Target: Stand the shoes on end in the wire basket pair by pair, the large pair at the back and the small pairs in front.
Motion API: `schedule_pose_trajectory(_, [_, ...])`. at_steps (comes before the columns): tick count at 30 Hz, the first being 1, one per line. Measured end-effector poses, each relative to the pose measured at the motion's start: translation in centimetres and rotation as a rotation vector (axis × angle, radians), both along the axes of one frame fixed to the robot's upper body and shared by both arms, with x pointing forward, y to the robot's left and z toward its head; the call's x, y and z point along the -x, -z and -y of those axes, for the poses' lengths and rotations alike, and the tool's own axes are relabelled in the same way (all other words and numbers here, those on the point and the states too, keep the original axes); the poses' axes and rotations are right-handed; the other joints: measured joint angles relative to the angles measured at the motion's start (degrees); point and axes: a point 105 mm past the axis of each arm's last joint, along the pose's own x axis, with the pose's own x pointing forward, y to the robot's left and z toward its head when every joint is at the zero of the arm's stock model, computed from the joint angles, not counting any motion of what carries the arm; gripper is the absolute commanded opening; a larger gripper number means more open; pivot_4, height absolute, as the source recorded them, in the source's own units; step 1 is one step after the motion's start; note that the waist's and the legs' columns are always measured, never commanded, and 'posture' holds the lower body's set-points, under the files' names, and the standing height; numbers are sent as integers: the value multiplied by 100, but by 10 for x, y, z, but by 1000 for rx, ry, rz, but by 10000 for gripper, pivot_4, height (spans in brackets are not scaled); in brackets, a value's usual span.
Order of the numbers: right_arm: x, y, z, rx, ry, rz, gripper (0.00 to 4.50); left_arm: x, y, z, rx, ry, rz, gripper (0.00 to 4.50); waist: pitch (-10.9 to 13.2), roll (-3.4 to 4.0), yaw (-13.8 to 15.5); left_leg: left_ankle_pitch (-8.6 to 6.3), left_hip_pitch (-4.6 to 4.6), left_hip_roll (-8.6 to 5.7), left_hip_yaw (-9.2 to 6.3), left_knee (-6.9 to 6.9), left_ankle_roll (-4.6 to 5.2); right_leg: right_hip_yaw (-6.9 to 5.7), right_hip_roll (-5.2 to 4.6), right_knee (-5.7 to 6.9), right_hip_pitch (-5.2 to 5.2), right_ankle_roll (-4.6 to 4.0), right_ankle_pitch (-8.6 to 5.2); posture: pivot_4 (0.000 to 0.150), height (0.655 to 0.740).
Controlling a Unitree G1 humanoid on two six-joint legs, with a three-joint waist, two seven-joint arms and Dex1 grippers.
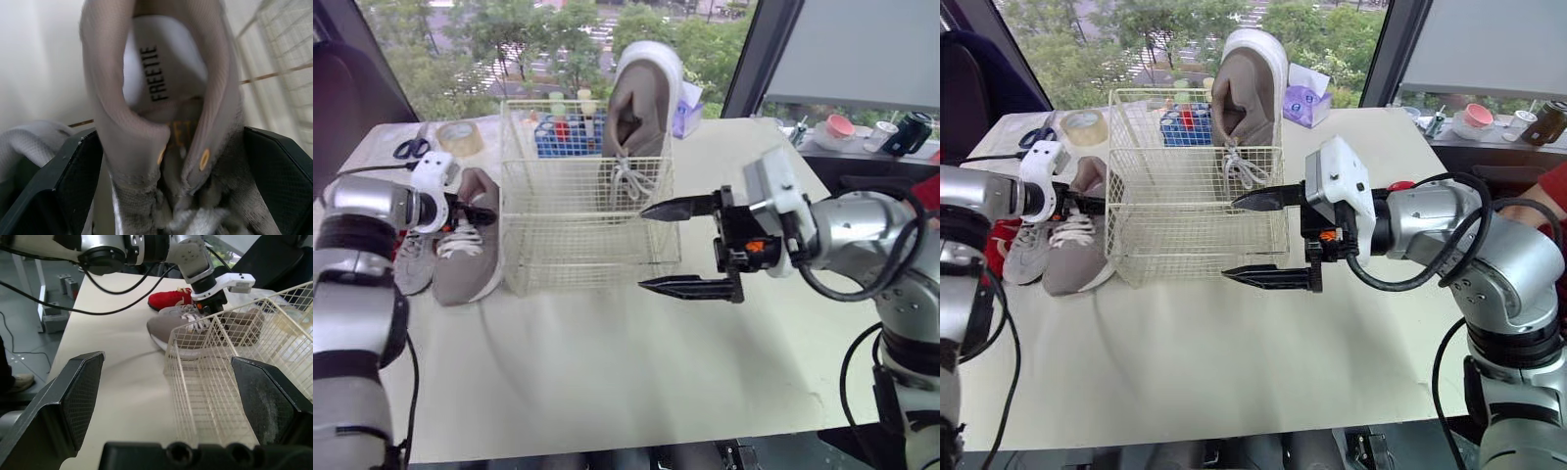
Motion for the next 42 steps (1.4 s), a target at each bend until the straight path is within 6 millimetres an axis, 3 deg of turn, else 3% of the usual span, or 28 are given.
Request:
schedule_pose_trajectory(3, [-4,-4,0,-10,20,17,45000,-5,5,0,4,-15,21,22945,-3,3,3,2,10,3,-11,7,3,-3,-2,0,14,-22,-10,1500,7400])
schedule_pose_trajectory(7, [-7,-5,2,-16,38,16,45000,-6,9,-1,17,-24,26,11012,-4,4,-8,11,12,17,-13,8,14,-6,-5,4,16,-33,-2,1500,7400])
schedule_pose_trajectory(13, [-9,-6,5,-11,55,15,45000,-1,3,-6,73,-45,20,9209,-3,2,-26,11,-1,14,-8,8,15,-5,-5,2,4,-21,6,1500,7400])
schedule_pose_trajectory(17, [-15,-6,12,-9,81,0,45000,5,-11,-20,143,-141,40,9209,20,-41,-63,10,-20,9,-4,6,18,-5,-1,2,-16,-8,13,1500,7400])
schedule_pose_trajectory(19, [-19,-11,15,-24,98,-3,45000,3,-40,-28,159,-196,125,9209,24,-87,-65,12,-65,17,-9,9,14,-7,9,3,-56,1,20,1500,7400])
schedule_pose_trajectory(22, [-22,-21,19,-52,112,6,45000,2,-114,-38,142,-260,385,9209,21,-98,-54,15,-94,18,-13,11,10,-9,5,0,-73,14,32,1500,7400])
schedule_pose_trajectory(24, [-25,-23,21,-64,119,-12,45000,13,-175,-44,153,-310,620,9209,21,-98,-57,10,-95,17,-9,10,18,-9,-2,-5,-67,22,36,1500,7400])
schedule_pose_trajectory(27, [-30,-26,26,-75,125,-39,45000,46,-272,-40,125,-364,1143,9209,20,-99,-32,11,-100,10,-2,11,16,-7,-17,-16,-65,27,39,1500,7400])
schedule_pose_trajectory(29, [-33,-28,29,-81,126,-51,45000,77,-315,-20,163,-338,1443,9209,19,-99,-4,17,-98,-8,1,12,6,-8,-34,-17,-59,29,40,1500,7400])
schedule_pose_trajectory(30, [-36,-29,31,-88,133,-58,45000,94,-331,1,208,-270,1582,9209,15,-105,29,16,-97,-15,-3,16,6,-9,-39,-17,-50,29,40,1500,7400])
schedule_pose_trajectory(32, [-41,-33,35,-93,158,-51,45000,112,-343,51,283,-99,1740,9209,12,-99,152,11,-90,-49,-7,33,16,-8,-51,-20,-28,40,46,1500,7400])
schedule_pose_trajectory(34, [-44,-35,37,-87,174,-30,45000,113,-334,102,301,67,1777,9209,10,-95,175,-14,-84,-54,-17,81,60,-9,-53,-20,-3,41,45,1500,7400])
schedule_pose_trajectory(35, [-44,-35,39,-82,184,-25,45000,109,-326,118,322,106,1764,9209,10,-91,172,-25,-80,-54,-18,92,78,-9,-53,-21,5,42,45,1500,7400])
schedule_pose_trajectory(37, [-46,-35,45,-62,220,-5,45000,89,-297,155,349,188,1695,9209,11,-87,128,-24,-71,-55,-10,107,89,-1,-54,-35,19,47,48,1500,7400])
schedule_pose_trajectory(39, [-48,-34,54,-53,259,0,45000,74,-270,177,324,230,1636,9209,13,-85,88,-17,-67,-54,-1,108,96,7,-54,-36,18,73,65,1500,7400])
schedule_pose_trajectory(42, [-48,-35,63,-63,304,3,45000,69,-250,186,235,232,1644,9209,18,-77,-44,-17,-64,-45,-2,102,96,8,-44,-21,6,79,68,1500,7400])
